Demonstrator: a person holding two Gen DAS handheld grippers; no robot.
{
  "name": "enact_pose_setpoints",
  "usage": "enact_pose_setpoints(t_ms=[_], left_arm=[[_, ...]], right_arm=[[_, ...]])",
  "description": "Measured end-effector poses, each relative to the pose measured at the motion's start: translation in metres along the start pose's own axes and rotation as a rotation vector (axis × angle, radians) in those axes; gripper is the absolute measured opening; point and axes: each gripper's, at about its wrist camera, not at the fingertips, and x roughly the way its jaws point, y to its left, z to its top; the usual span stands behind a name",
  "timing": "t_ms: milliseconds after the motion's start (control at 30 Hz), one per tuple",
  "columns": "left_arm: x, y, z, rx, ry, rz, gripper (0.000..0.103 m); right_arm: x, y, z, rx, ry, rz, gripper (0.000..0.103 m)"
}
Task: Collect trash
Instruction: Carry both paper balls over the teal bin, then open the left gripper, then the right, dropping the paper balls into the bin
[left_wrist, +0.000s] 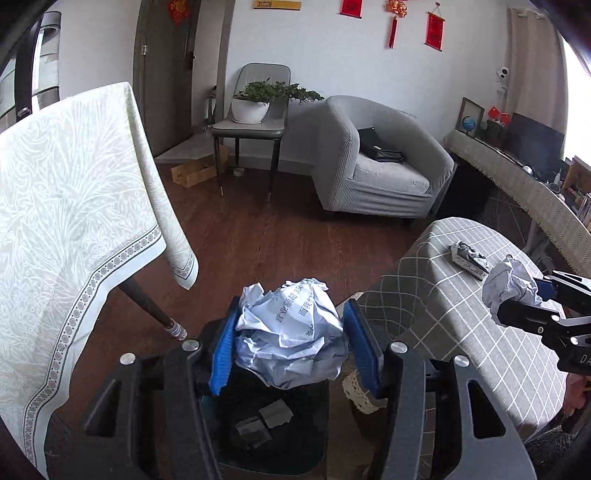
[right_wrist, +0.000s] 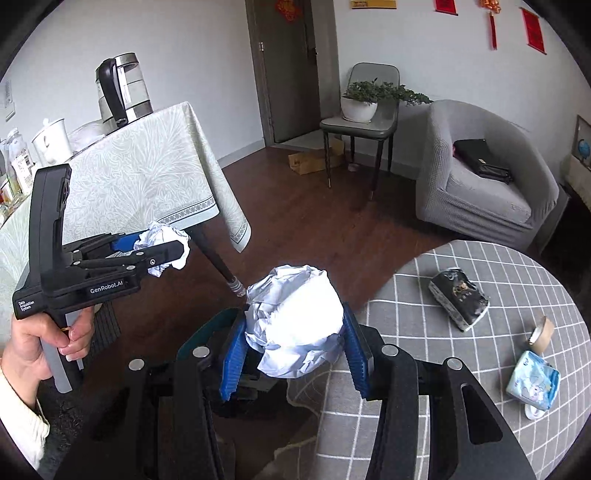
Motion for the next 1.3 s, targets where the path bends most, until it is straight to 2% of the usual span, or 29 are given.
enact_pose_setpoints(t_ms=[233, 333, 433, 800, 933, 1300], left_arm=[[0.014, 0.031, -0.020, 0.015, 0.063, 0.065, 0.058], [0.027, 0.043, -0.035, 0.030, 0.117, 0.113, 0.058], [0.043, 0.054, -0.053, 0.040, 0.171, 0.130, 0.058], [0.100, 0.082, -0.107, 0.025, 0.362, 0.144, 0.058], [0.114, 0.086, -0.121, 0.008, 0.417, 0.118, 0.058], [0.130, 0.090, -0.140, -0.005, 0.488, 0.114, 0.060]], right_arm=[[0.052, 0.037, 0.010, -0.027, 0.041, 0.032, 0.048], [0.071, 0.047, 0.009, -0.021, 0.054, 0.051, 0.048], [0.086, 0.054, 0.006, -0.007, 0.067, 0.077, 0.048], [0.121, 0.079, 0.018, 0.003, 0.100, 0.115, 0.048], [0.139, 0.088, 0.012, -0.020, 0.141, 0.113, 0.048], [0.172, 0.084, -0.004, -0.021, 0.214, 0.107, 0.048]])
